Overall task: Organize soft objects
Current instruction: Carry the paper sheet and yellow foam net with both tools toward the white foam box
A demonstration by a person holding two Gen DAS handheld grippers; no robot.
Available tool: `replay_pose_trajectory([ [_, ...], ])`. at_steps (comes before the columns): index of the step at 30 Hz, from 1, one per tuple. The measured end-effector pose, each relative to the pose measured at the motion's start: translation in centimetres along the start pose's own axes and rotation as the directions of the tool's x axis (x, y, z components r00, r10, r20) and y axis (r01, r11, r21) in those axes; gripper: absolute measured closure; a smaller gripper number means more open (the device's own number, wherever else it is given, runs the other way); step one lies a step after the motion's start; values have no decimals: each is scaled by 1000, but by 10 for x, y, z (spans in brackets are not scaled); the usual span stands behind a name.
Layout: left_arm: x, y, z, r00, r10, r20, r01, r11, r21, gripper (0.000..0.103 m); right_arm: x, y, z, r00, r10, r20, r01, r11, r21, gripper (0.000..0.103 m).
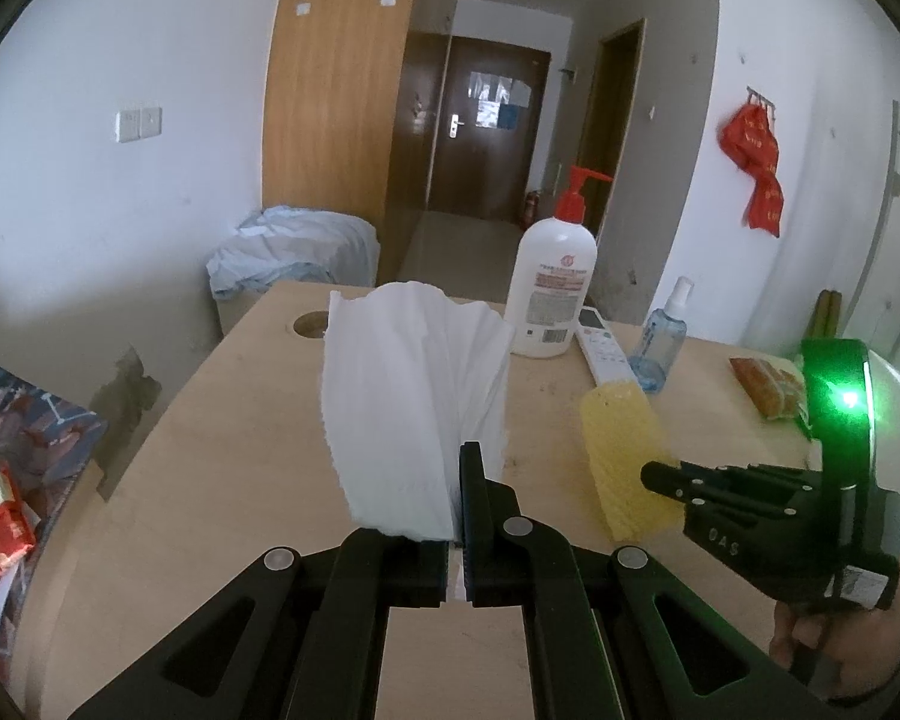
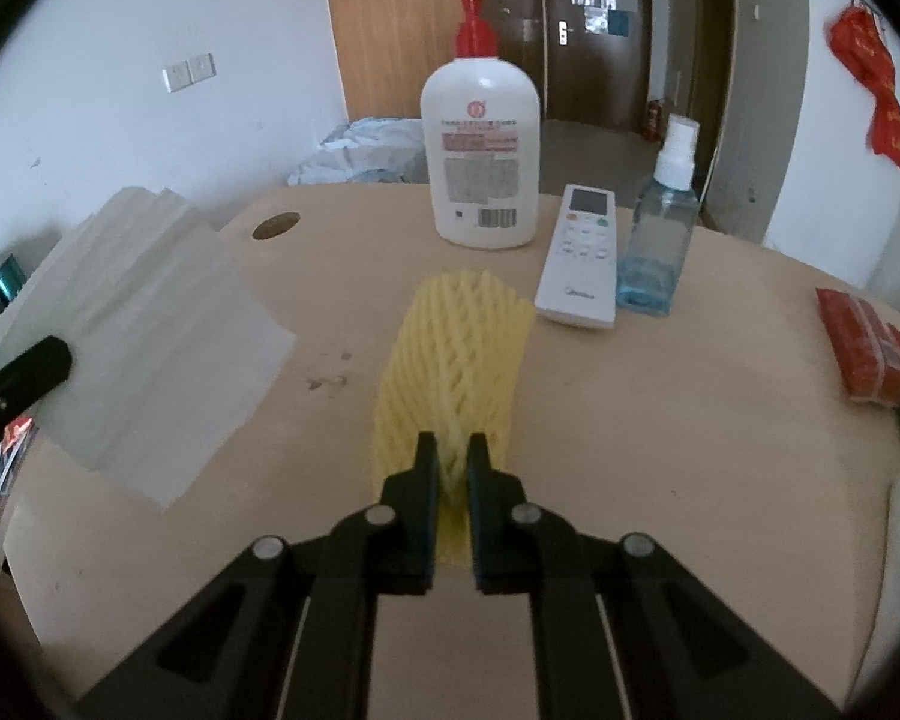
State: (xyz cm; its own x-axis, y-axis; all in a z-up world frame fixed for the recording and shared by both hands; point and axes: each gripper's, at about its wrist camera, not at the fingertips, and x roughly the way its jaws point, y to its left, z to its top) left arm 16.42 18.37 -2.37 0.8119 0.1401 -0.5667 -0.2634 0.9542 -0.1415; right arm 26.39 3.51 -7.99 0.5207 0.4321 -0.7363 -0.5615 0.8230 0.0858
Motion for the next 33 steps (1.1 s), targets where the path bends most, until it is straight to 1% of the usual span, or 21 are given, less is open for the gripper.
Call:
replay_pose_trajectory([
  [6, -13, -7, -2, 1000, -3, 15, 3, 1000, 10, 100, -14, -1, 0, 1000, 8, 30, -8, 1000, 8, 92],
  [21, -62, -30, -9, 996, -33, 83, 29, 998, 53, 100, -78, 2, -19, 991, 0, 135, -1, 1000, 1, 92],
  [33, -106, -60, -22, 989, -68, 129, 56, 993, 101, 100, -144, -3, -49, 969, -11, 248, 7, 1000, 18, 92],
])
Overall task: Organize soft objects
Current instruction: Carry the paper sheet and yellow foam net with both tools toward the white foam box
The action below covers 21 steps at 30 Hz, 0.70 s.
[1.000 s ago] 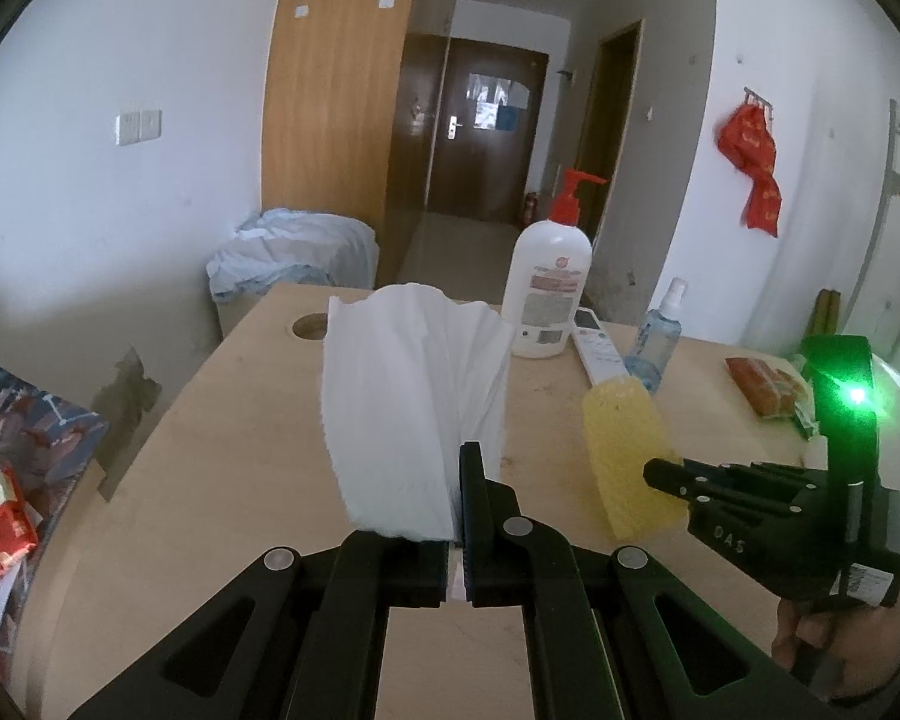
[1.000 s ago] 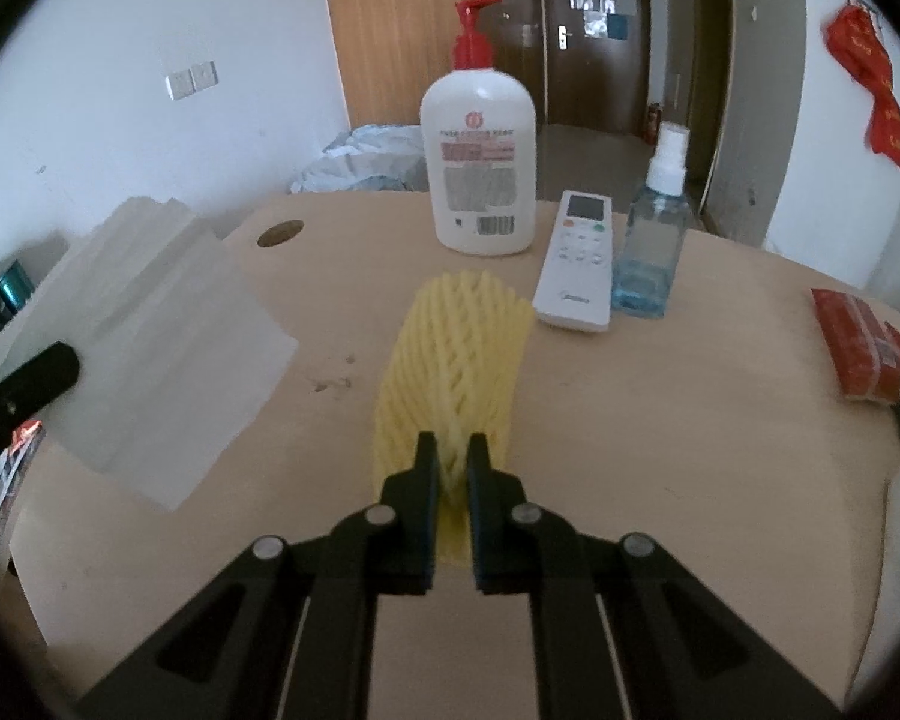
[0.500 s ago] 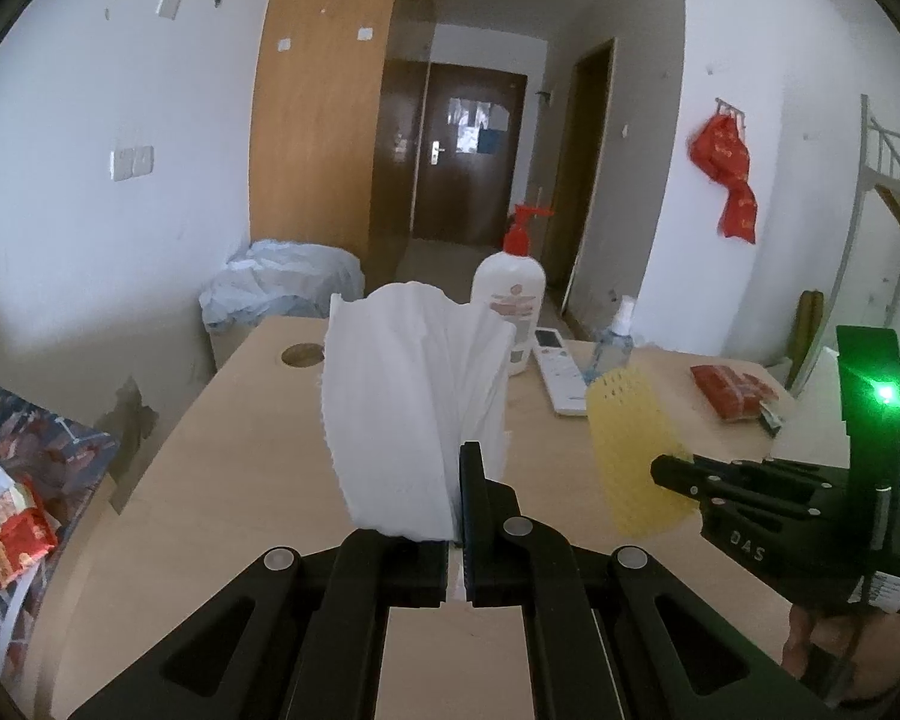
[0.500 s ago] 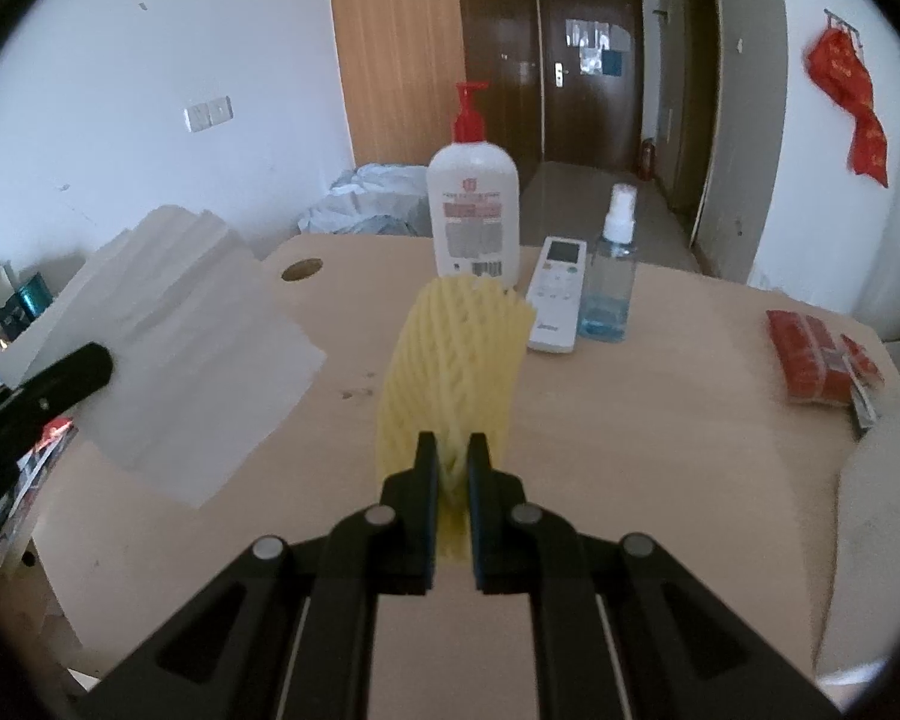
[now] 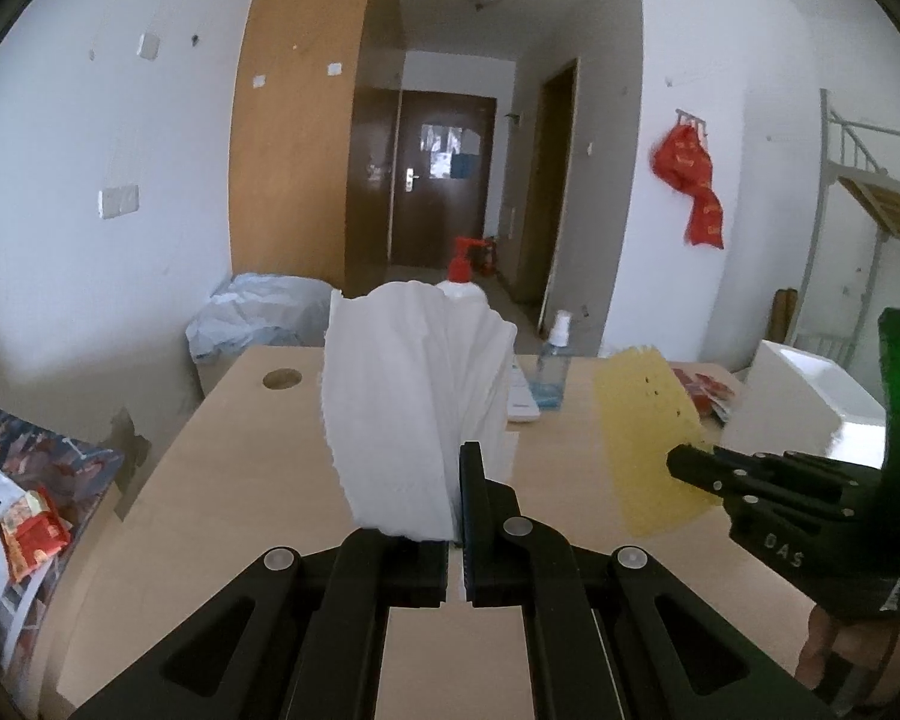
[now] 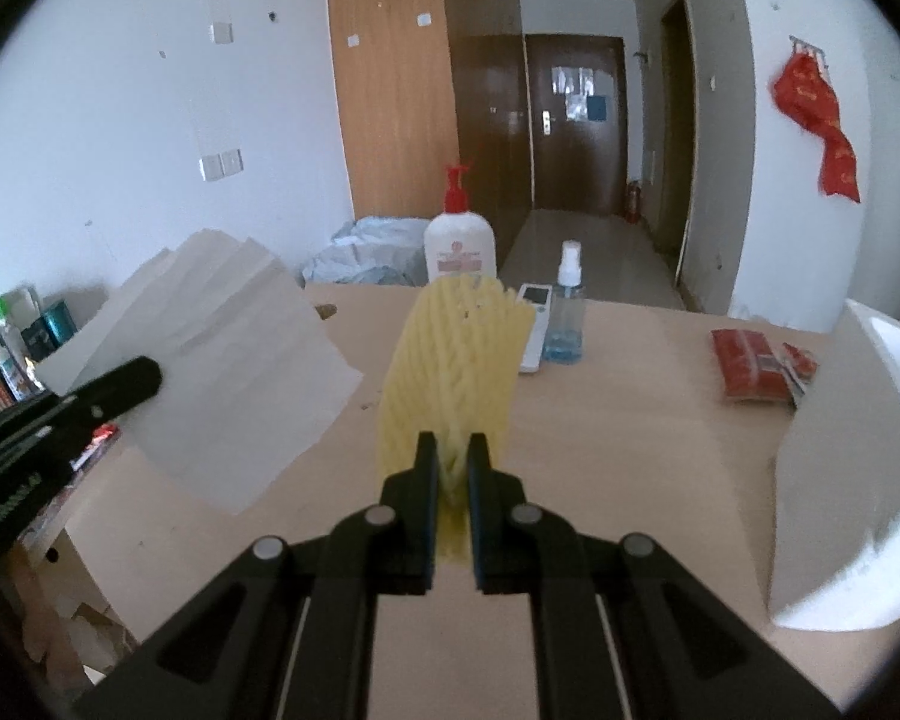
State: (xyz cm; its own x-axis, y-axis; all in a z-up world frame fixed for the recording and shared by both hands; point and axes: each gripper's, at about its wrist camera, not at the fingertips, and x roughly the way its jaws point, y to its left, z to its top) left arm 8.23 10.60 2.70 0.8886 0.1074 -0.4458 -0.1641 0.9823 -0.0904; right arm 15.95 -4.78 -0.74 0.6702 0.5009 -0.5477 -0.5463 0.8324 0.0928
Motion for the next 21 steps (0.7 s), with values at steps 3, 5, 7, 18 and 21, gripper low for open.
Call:
replay_pose_trajectory([
  [3, -9, -6, -2, 1000, -10, 7, 10, 1000, 10, 100, -18, 0, -5, 999, -7, 31, 7, 1000, 6, 92],
  [5, -17, -12, -3, 1000, -17, 17, 17, 1000, 16, 100, -32, -2, -10, 998, -17, 56, 17, 1000, 11, 92],
  [7, -25, -18, -5, 999, -24, 23, 23, 999, 25, 100, -44, -4, -15, 997, -27, 78, 25, 1000, 17, 92],
  [18, -61, -40, -25, 996, -67, 53, 64, 996, 57, 100, -103, 2, -41, 980, -73, 183, 73, 997, 6, 92],
  [21, -68, -39, -30, 996, -70, 58, 66, 996, 59, 100, -111, 4, -48, 977, -77, 199, 76, 997, 9, 92],
])
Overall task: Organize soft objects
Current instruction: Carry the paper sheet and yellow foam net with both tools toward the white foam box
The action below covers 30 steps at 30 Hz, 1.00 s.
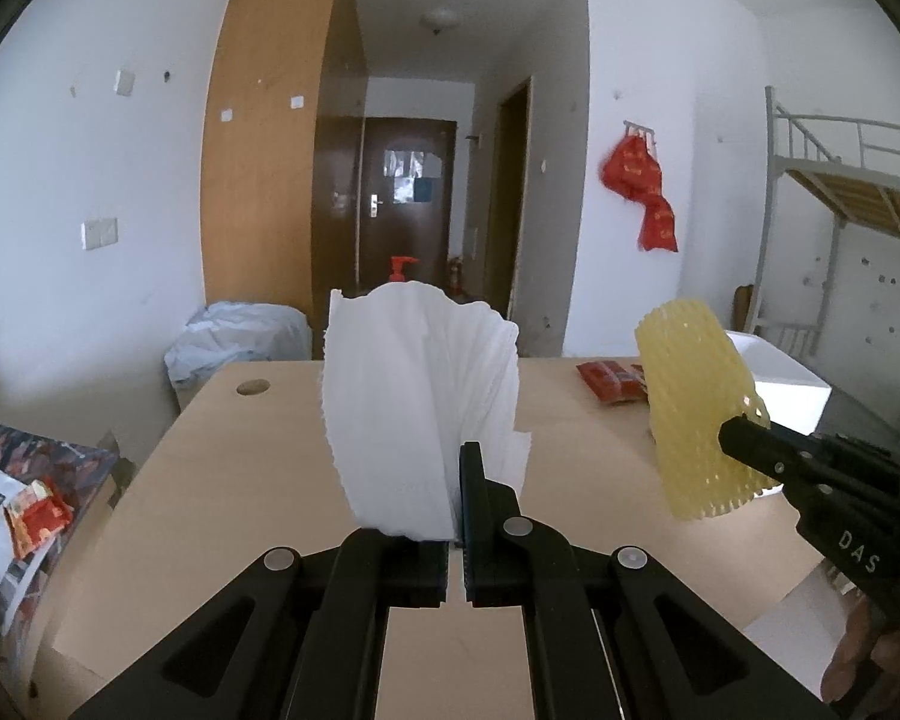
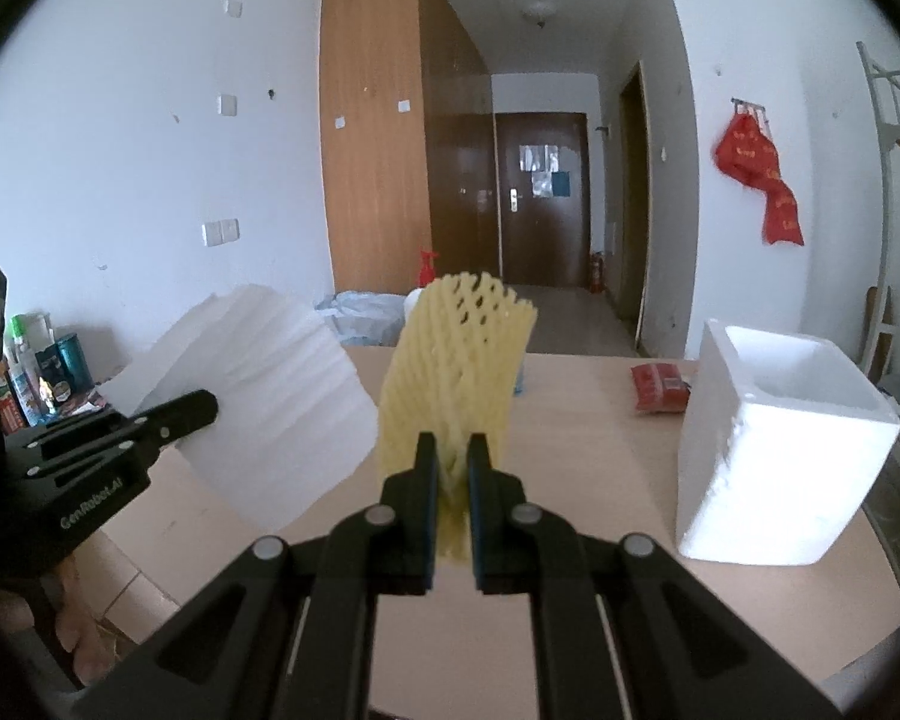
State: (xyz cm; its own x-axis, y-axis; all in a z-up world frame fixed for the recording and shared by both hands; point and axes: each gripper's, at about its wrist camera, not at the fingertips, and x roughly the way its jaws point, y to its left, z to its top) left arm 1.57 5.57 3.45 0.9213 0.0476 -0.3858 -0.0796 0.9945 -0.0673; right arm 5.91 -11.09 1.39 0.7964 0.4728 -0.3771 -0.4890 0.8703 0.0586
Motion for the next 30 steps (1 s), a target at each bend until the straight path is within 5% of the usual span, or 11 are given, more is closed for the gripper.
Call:
replay_pose_trajectory([
  [16, -9, -12, -2, 998, -61, 20, 60, 998, 26, 100, -25, -16, -10, 998, -55, 39, 54, 998, 27, 92],
  [30, 9, -79, 4, 969, -248, -3, 248, 965, 89, 100, -68, -66, -22, 969, -242, 42, 237, 966, 100, 92],
])
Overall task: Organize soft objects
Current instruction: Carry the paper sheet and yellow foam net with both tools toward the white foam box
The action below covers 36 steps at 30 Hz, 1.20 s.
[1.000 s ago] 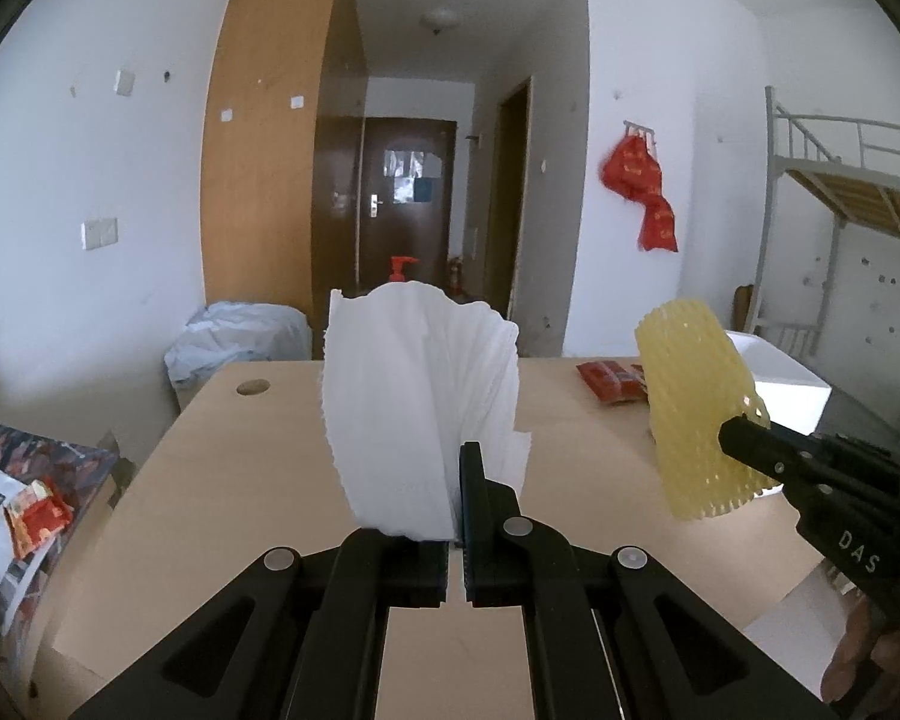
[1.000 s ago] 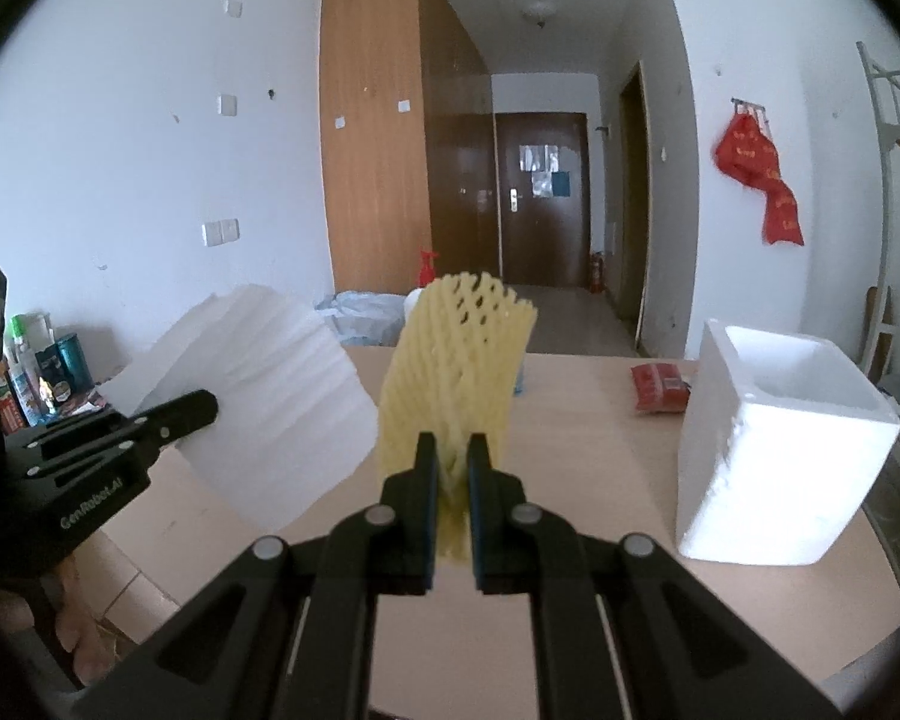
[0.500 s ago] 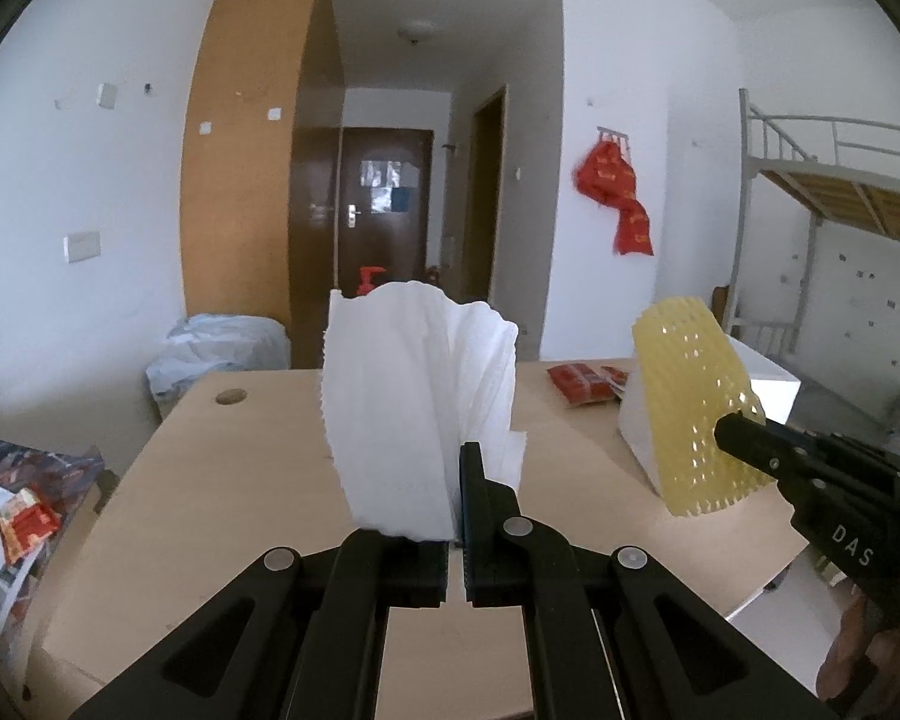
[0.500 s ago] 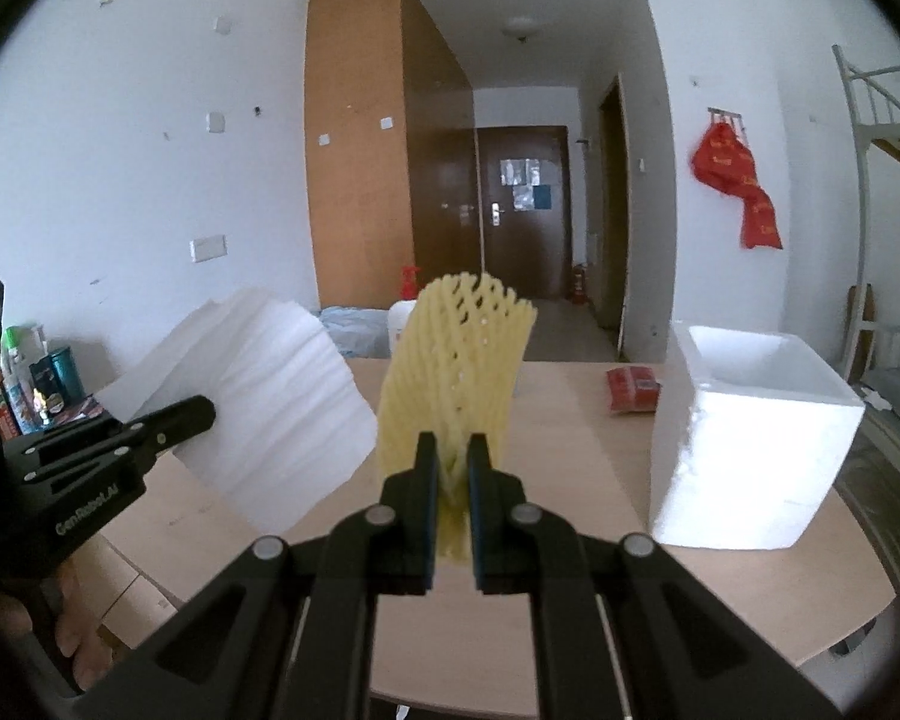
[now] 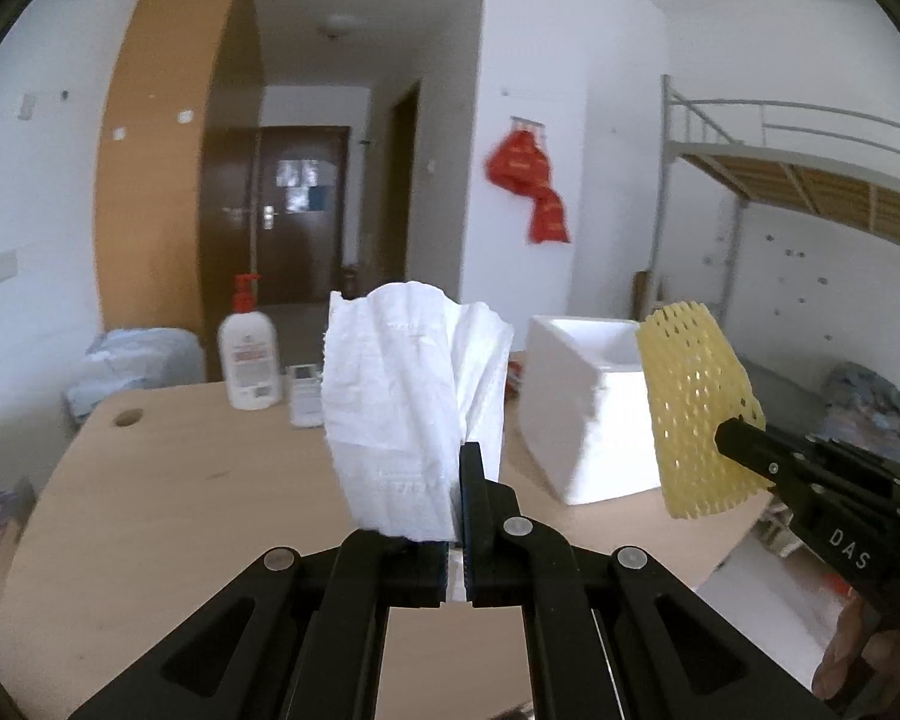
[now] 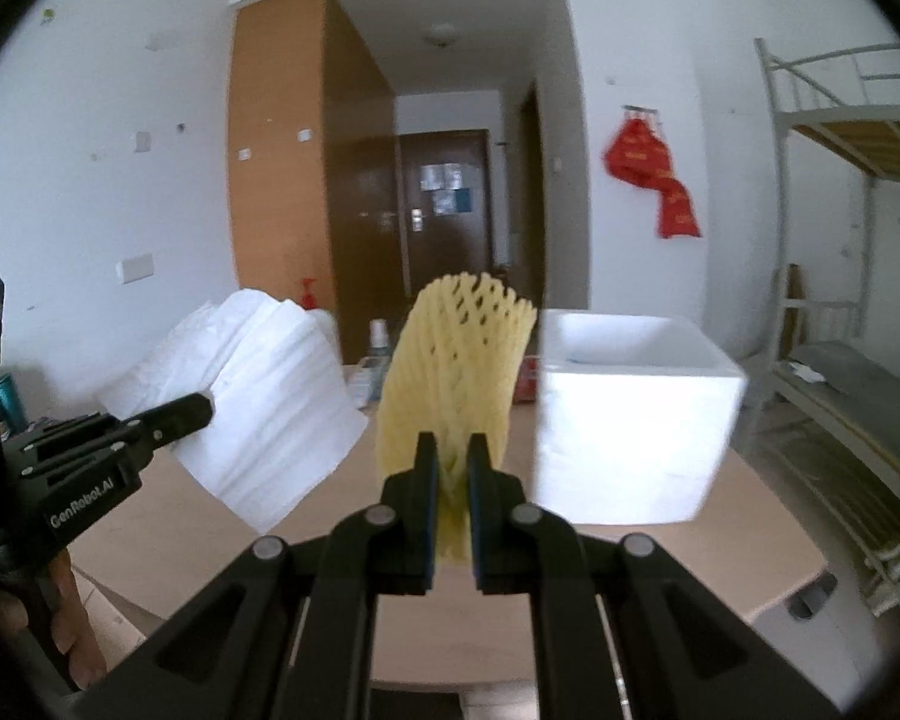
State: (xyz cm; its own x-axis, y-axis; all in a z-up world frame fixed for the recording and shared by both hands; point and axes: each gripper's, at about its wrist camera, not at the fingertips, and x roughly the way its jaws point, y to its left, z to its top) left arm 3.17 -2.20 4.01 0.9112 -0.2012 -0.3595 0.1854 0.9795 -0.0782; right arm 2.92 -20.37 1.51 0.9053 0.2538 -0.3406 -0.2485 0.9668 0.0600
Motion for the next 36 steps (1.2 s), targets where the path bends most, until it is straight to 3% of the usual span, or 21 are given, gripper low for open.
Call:
replay_pose_trajectory([
  [7, 12, -37, 3, 993, -115, -3, 115, 993, 39, 100, -18, -31, -8, 995, -103, -3, 103, 994, 38, 92],
  [14, 23, -64, 8, 983, -185, -6, 185, 981, 59, 100, -30, -52, -12, 984, -178, -8, 178, 981, 75, 92],
  [36, 23, -64, 5, 982, -189, -2, 188, 979, 77, 100, -28, -61, -12, 983, -185, -12, 185, 977, 103, 92],
])
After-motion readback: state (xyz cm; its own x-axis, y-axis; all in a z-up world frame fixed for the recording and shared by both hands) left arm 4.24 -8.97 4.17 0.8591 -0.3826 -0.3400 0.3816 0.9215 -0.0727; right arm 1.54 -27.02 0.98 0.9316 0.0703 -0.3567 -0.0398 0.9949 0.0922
